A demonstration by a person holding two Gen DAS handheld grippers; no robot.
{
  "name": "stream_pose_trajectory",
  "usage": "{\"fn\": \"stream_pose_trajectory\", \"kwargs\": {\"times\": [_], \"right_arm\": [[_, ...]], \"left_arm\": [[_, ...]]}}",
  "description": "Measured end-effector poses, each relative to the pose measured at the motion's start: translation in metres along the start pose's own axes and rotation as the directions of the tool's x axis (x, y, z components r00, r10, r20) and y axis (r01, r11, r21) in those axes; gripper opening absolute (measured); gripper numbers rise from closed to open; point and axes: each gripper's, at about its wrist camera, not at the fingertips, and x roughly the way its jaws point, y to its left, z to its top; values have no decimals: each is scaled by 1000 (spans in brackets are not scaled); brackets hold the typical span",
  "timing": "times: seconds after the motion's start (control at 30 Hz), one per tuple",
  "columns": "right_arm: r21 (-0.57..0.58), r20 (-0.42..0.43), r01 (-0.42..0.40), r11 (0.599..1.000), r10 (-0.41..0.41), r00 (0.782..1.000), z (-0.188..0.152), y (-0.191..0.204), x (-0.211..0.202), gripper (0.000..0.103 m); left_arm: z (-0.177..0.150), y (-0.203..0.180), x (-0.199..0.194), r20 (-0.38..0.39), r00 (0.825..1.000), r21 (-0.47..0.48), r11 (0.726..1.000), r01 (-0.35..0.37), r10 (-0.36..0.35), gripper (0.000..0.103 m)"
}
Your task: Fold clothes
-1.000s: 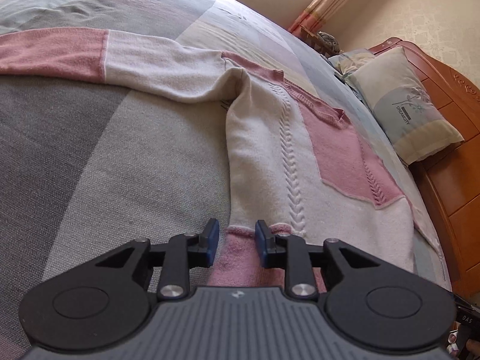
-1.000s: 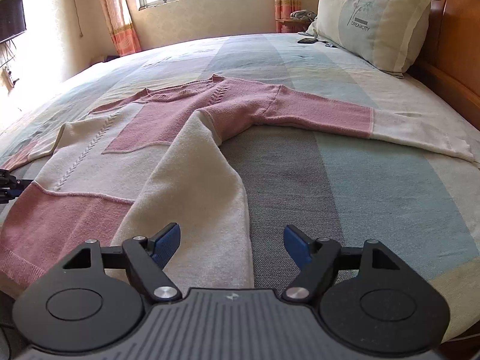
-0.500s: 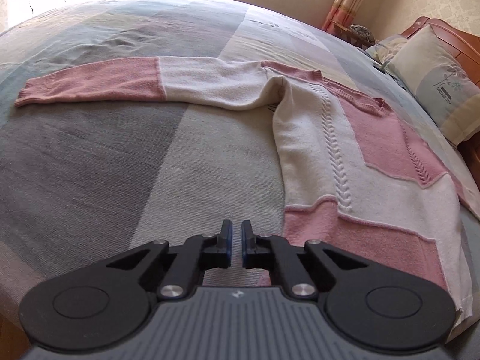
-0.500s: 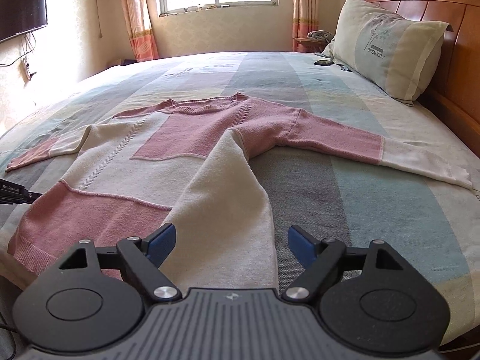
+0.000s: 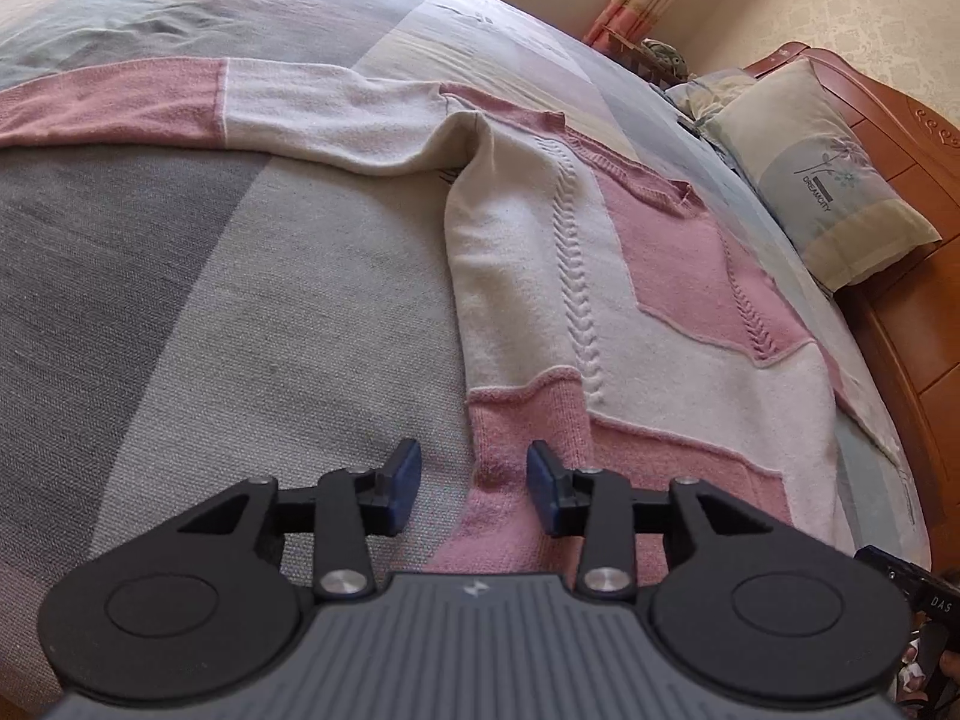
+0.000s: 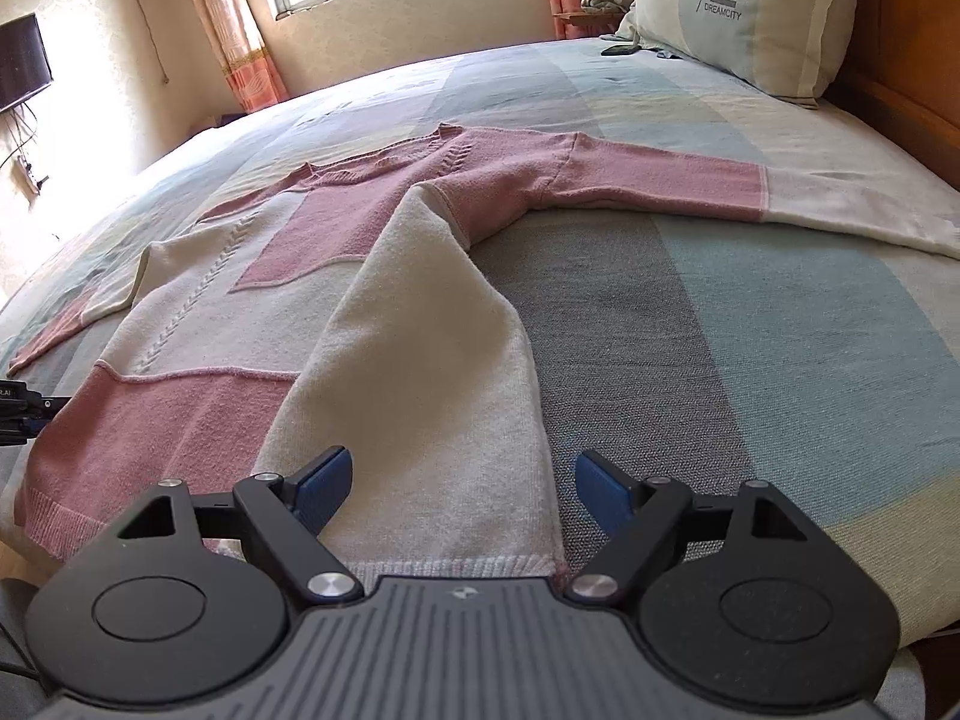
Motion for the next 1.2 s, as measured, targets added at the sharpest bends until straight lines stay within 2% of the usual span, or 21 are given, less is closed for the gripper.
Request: {"fn": "stream_pose_trajectory", "kwargs": {"times": [0.07, 0.1, 0.13, 0.17, 0.27, 0.37, 0.43, 0.53, 0.6, 0.7, 0.8, 0.83, 0.87, 0.9, 0.97, 1.03, 1.13, 1.2], "right_arm": [[18, 0, 0, 1000, 0, 1000, 0, -2, 1, 86], [20, -2, 0, 1000, 0, 1000, 0, -2, 2, 86], [18, -5, -1, 1000, 1, 1000, 0, 0, 3, 86], [13, -7, -1, 1000, 1, 1000, 0, 2, 3, 86], [-20, -8, -3, 1000, 3, 1000, -1, 10, 4, 86], [-53, 5, 5, 999, -5, 1000, 0, 16, 0, 86], [-60, 12, 15, 998, -14, 1000, 2, 16, -2, 86], [-53, 16, 18, 998, -17, 1000, 4, 12, -2, 86], [-30, 9, 18, 999, -18, 1000, 5, 6, 2, 86], [3, 4, 17, 1000, -17, 1000, 11, -2, 8, 85], [23, 16, 10, 1000, -11, 1000, 21, -11, 10, 84], [31, 25, 0, 1000, -1, 1000, 26, -16, 10, 83], [43, 33, -15, 999, 13, 999, 32, -21, 12, 83], [59, 42, -33, 998, 31, 999, 39, -27, 14, 81], [118, 55, -90, 989, 84, 995, 54, -45, 24, 77], [207, 69, -159, 965, 147, 987, 67, -66, 40, 65], [295, 69, -215, 931, 204, 977, 86, -86, 71, 54], [336, 67, -246, 909, 237, 969, 97, -95, 93, 51]], "left_arm": [[-6, -15, 1, 18, 998, 78, 995, -61, 60, 35], [-8, -18, 1, 14, 998, 83, 995, -58, 57, 31], [-9, -21, 1, 9, 999, 84, 995, -50, 49, 14], [-11, -23, 1, 3, 999, 85, 995, -42, 42, 7], [-11, -17, -7, 11, 1000, 38, 999, -23, 22, 3], [-4, 4, -29, 68, 991, 8, 993, -117, 116, 3], [2, 22, -42, 65, 988, -31, 990, -138, 140, 3], [9, 35, -59, 99, 989, -82, 991, -104, 112, 3], [14, 29, -61, 121, 990, -67, 995, -69, 76, 3], [22, 6, -49, 112, 994, -18, 1000, 3, -1, 5], [28, -23, -29, 94, 993, 28, 997, 75, -77, 27], [29, -33, -23, 94, 990, 40, 994, 100, -104, 39], [30, -42, -17, 92, 987, 50, 990, 129, -133, 43], [31, -52, -10, 89, 983, 59, 986, 157, -162, 43], [30, -60, 7, 63, 983, 51, 985, 167, -170, 45], [30, -68, 25, 35, 984, 42, 984, 174, -175, 45], [28, -79, 51, -6, 983, 27, 983, 183, -183, 46], [25, -83, 64, -14, 981, 15, 981, 192, -192, 46]]}}
